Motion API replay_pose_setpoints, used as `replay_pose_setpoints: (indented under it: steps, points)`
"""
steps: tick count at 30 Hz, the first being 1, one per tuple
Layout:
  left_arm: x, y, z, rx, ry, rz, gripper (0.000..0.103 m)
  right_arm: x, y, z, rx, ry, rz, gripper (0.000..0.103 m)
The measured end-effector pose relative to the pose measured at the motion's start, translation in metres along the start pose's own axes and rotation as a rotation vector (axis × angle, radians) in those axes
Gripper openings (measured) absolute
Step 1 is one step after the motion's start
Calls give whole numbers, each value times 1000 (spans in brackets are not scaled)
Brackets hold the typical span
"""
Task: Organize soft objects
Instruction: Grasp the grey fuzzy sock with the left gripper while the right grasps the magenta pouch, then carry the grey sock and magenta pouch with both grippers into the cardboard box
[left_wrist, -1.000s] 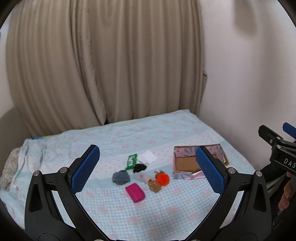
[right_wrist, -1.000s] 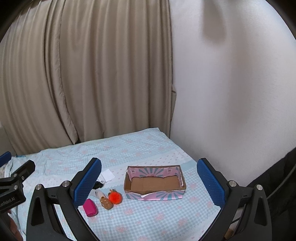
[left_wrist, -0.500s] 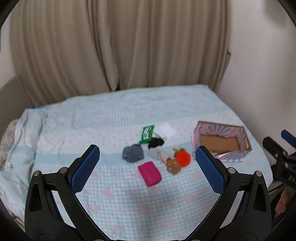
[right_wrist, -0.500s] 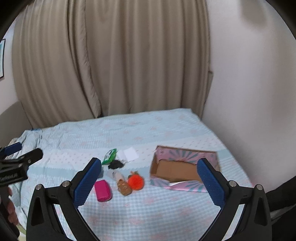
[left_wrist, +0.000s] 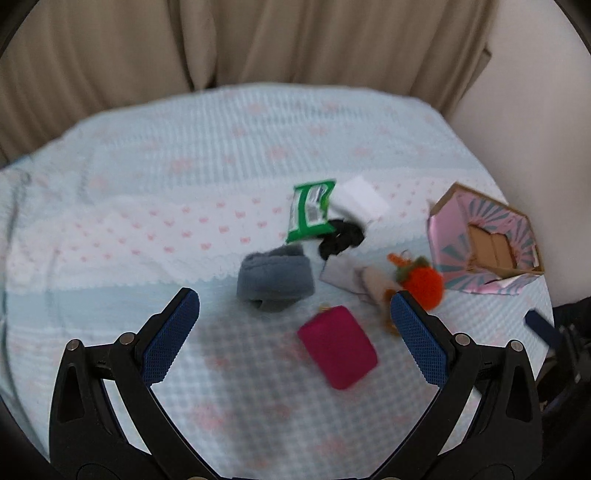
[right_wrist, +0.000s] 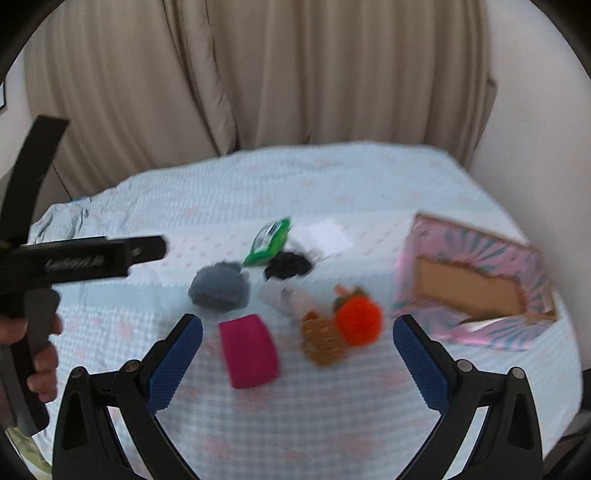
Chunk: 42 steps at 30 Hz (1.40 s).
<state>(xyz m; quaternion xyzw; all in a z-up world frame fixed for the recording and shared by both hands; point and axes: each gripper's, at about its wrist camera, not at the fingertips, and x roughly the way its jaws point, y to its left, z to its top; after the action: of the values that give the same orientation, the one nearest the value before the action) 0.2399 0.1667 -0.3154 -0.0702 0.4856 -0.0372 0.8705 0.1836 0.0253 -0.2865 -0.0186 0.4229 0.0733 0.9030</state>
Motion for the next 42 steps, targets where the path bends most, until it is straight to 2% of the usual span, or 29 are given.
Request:
replay_pose_setpoints:
  steps: [7, 13, 18, 20, 26, 31, 34, 37, 42]
  points:
    - [90, 20, 10, 4, 110, -31, 102, 88, 28, -16, -30, 121, 35, 103]
    - [145, 27, 5, -19, 173, -49, 102, 138, 44, -27, -84, 203, 84, 103]
    - [185, 33, -3, -36, 221, -60, 102, 177, 52, -41, -131, 275, 88, 97]
    - [197, 37, -7, -53, 230, -69, 102, 189, 55, -47, -142, 304, 85, 90]
    - [197, 33, -11, -35, 169, -58, 101, 218, 62, -61, -161, 373, 65, 78]
    - [189, 32, -6, -20, 143, -79, 71, 218, 62, -59, -138, 349, 56, 67]
    - [184, 30, -4, -16, 139, -77, 61, 215, 61, -59, -127, 340, 57, 61]
    - [179, 33, -4, -15, 137, -76, 54, 212, 61, -58, -120, 335, 60, 55]
    - [155, 32, 1, -2, 121, -44, 52, 194, 59, -52, -113, 334, 48, 47]
